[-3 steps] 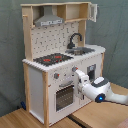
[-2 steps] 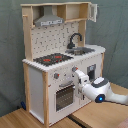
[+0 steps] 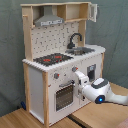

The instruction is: Play with the kitchen

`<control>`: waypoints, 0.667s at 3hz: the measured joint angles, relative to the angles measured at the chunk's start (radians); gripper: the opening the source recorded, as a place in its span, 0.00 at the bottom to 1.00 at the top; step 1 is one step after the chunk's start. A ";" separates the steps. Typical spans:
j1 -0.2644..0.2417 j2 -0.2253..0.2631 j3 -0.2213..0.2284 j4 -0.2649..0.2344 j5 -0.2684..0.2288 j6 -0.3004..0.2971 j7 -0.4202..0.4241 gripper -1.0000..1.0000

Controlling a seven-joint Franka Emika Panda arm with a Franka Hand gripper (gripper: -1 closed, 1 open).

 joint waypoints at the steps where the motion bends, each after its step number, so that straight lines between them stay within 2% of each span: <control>1: 0.000 0.000 0.000 0.000 0.000 0.000 0.000 1.00; 2: -0.044 0.000 -0.002 0.064 -0.040 0.025 -0.005 1.00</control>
